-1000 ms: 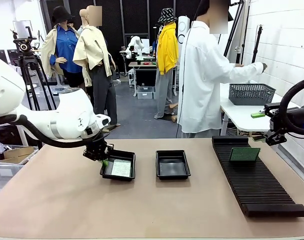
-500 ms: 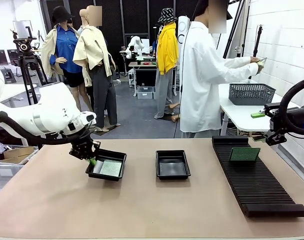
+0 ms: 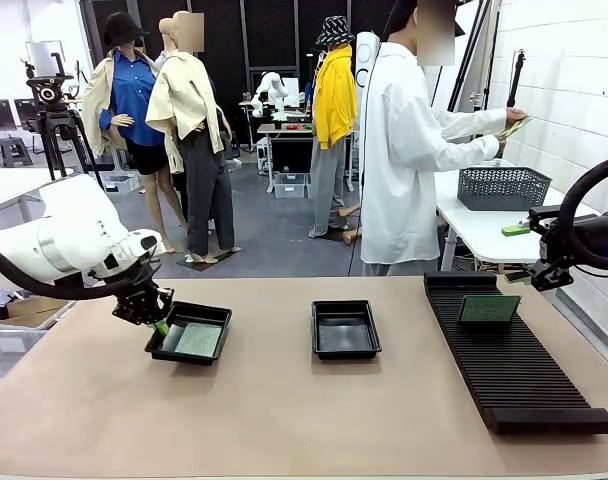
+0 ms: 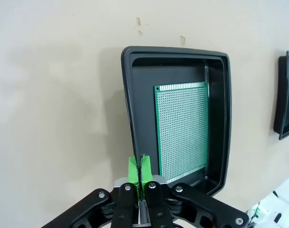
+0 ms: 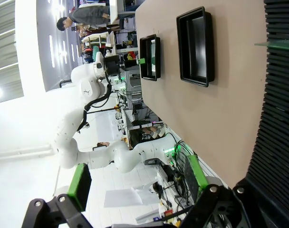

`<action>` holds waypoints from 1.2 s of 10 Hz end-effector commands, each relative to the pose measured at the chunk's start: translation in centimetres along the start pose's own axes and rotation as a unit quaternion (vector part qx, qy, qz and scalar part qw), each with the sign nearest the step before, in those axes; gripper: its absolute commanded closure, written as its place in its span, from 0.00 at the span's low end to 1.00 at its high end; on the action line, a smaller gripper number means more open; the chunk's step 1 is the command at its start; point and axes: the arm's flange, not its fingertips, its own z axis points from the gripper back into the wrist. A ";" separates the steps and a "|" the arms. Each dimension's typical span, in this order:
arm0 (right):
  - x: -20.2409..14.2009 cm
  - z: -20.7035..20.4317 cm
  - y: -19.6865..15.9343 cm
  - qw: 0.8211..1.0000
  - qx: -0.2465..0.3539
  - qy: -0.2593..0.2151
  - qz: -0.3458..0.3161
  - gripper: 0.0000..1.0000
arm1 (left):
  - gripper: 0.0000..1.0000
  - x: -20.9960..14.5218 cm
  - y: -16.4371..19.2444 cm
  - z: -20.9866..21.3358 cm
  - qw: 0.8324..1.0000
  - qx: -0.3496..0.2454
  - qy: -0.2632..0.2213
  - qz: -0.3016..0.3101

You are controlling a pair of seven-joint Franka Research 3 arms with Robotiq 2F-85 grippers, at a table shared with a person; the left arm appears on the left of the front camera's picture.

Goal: Inspect and transfer BCBs to ESD trays.
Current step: Pick up the ESD tray and place it on the left side of the table.

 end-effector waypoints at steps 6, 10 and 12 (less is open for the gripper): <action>-0.1 -0.1 0.1 1.000 -0.005 -0.005 -0.009 0.00 | 1.00 -0.6 7.7 2.7 0.999 -0.037 -0.013 -0.021; -0.1 -0.1 0.1 1.000 -0.005 -0.005 -0.009 0.00 | 1.00 -0.5 12.9 4.3 0.999 -0.024 0.013 -0.019; -0.1 -0.1 0.1 1.000 -0.005 -0.005 -0.009 0.00 | 1.00 -0.5 16.0 4.7 1.000 -0.017 0.005 -0.019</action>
